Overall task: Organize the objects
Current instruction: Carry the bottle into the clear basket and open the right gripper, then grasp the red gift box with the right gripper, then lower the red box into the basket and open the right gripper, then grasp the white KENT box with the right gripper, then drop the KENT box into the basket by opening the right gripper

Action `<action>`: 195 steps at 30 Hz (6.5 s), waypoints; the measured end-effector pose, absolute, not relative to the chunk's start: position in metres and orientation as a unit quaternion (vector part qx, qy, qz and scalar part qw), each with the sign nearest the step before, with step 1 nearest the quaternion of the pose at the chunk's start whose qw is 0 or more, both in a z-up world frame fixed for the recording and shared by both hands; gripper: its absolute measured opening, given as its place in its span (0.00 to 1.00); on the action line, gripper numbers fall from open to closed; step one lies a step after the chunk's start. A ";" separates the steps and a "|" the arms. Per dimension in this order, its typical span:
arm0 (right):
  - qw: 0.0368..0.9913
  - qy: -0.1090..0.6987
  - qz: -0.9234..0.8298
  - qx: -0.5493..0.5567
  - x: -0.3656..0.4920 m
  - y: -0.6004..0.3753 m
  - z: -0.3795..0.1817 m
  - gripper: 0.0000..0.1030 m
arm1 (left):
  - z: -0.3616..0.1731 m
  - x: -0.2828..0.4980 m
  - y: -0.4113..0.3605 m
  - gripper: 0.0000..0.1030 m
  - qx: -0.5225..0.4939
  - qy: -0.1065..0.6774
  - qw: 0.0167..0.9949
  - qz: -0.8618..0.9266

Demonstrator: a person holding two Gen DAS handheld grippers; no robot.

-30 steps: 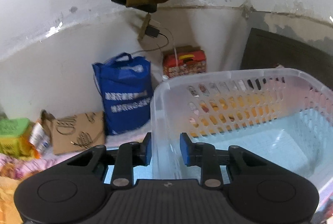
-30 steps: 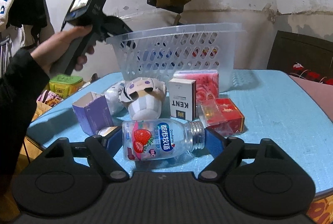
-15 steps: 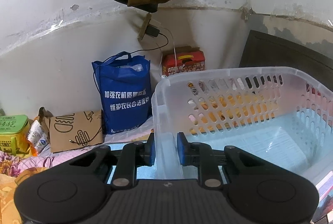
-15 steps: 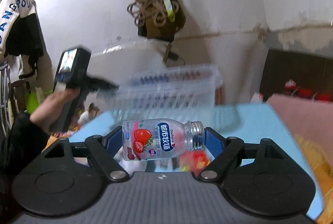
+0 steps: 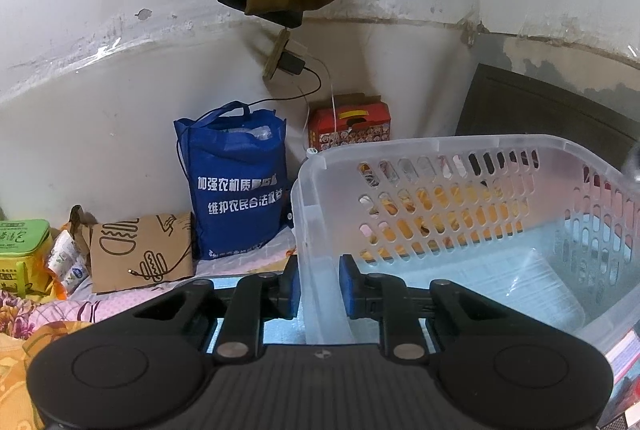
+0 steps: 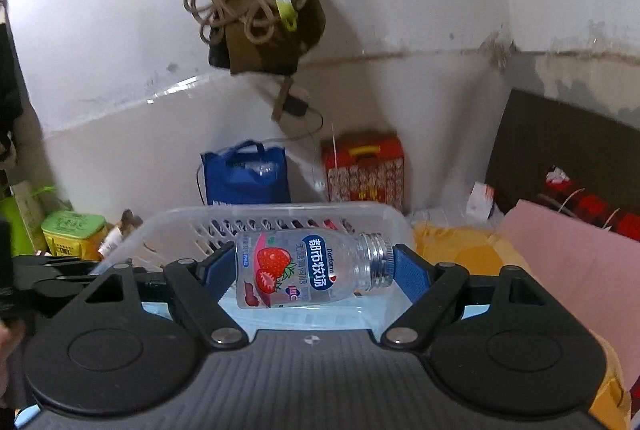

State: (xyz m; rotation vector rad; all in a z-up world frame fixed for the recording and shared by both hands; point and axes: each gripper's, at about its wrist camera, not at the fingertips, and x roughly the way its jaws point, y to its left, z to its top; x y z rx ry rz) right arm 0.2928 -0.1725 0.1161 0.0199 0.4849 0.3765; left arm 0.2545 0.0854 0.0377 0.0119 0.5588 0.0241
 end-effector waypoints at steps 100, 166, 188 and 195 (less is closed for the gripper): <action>0.920 0.234 0.314 -0.021 0.283 -0.122 0.123 0.51 | 0.036 0.251 0.096 0.25 -0.014 0.259 0.966 -0.013; 0.953 0.214 0.216 -0.002 0.150 -0.184 0.007 0.40 | 0.037 0.248 0.099 0.38 -0.015 0.242 0.970 -0.009; 0.961 0.127 0.245 0.028 0.156 -0.223 0.123 0.40 | 0.037 0.248 0.098 0.38 -0.018 0.243 0.970 -0.012; 0.959 0.139 0.247 0.016 0.235 -0.187 0.179 0.39 | 0.036 0.246 0.096 0.38 -0.016 0.244 0.970 -0.013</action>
